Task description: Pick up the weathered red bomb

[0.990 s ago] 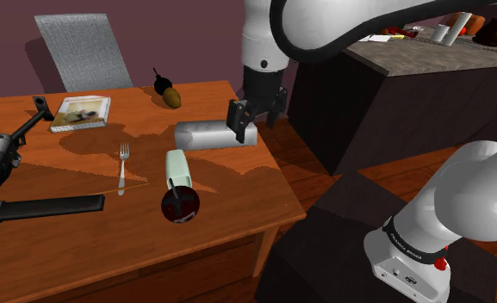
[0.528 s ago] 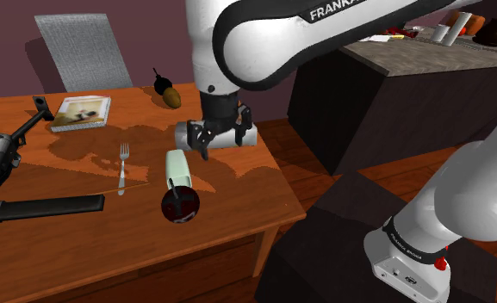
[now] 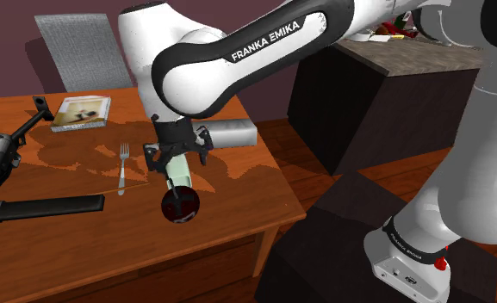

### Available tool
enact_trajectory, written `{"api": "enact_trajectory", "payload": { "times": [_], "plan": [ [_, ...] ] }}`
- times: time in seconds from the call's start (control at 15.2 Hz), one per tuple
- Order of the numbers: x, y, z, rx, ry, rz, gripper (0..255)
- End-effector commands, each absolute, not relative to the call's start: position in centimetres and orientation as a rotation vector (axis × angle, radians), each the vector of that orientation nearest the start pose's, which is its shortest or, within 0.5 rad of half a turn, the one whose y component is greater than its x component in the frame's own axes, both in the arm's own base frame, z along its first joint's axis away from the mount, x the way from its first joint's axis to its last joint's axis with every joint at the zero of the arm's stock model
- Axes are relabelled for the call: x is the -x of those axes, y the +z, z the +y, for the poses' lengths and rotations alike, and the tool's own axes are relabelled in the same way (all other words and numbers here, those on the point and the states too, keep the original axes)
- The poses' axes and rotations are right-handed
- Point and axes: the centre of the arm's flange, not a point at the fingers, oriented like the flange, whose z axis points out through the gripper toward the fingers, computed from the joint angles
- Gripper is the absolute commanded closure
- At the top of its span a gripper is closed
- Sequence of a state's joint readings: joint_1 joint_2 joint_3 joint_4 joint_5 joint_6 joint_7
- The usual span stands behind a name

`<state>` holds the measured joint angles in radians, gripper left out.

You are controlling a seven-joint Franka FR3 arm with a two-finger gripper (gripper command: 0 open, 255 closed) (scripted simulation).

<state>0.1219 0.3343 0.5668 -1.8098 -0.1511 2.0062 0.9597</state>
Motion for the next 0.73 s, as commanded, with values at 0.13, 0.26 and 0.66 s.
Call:
{"api": "enact_trajectory", "payload": {
  "times": [0.13,0.26,0.66],
  "plan": [
    [-52.4,35.2,40.3,3.153,0.164,0.403,0],
    [-52.4,34.2,40.3,3.153,0.164,0.403,0],
    [-52.4,31.2,40.3,3.153,0.164,0.403,0]
  ]
}}
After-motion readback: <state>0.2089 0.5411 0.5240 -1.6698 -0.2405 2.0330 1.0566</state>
